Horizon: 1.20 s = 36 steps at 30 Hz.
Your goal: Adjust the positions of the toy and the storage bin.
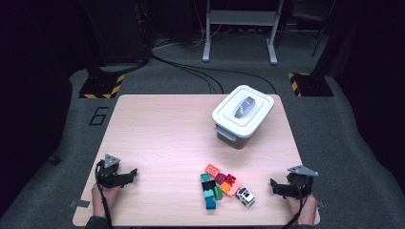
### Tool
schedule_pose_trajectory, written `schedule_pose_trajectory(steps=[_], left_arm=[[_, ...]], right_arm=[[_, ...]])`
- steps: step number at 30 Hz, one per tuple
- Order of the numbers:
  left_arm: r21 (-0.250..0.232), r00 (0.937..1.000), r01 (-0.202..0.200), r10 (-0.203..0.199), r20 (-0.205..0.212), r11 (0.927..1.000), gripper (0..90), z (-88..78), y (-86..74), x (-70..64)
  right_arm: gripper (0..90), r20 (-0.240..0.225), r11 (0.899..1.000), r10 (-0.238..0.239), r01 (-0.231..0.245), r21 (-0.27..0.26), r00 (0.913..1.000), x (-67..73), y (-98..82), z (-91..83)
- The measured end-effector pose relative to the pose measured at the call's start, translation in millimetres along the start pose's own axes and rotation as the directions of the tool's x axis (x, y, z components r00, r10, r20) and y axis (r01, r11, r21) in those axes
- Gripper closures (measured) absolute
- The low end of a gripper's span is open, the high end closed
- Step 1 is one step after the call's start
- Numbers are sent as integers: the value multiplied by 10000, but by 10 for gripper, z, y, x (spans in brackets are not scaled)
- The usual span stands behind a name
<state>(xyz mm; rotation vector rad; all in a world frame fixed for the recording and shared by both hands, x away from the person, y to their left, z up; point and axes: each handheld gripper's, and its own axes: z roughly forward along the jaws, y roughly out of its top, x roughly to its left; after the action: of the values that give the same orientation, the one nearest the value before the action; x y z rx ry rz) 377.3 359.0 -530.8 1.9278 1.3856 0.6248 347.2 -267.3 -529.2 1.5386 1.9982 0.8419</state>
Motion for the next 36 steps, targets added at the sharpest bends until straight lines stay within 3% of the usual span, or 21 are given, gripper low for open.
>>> schedule_pose_trajectory(steps=[29, 31, 34, 36], left_arm=[[154, 10000, -44, 43, 76, 9999, 153, -12, 5, 3], [-15, 10000, -2, 2, 26, 10000, 153, 1, -1, -1], [157, 10000, -41, 39, 80, 9999, 153, -13, 6, 3], [158, 10000, -50, 49, 80, 9999, 154, -12, 6, 4]], right_arm=[[2, -35, 10000, -52, 52, 10, 10000, 9, 9, 7], [2, -57, 9999, -140, 140, 37, 9999, 6, 19, 9], [0, -136, 9990, -342, 346, 276, 9993, 36, 97, -30], [0, -204, 9992, -375, 378, 154, 9991, 54, 171, -92]])
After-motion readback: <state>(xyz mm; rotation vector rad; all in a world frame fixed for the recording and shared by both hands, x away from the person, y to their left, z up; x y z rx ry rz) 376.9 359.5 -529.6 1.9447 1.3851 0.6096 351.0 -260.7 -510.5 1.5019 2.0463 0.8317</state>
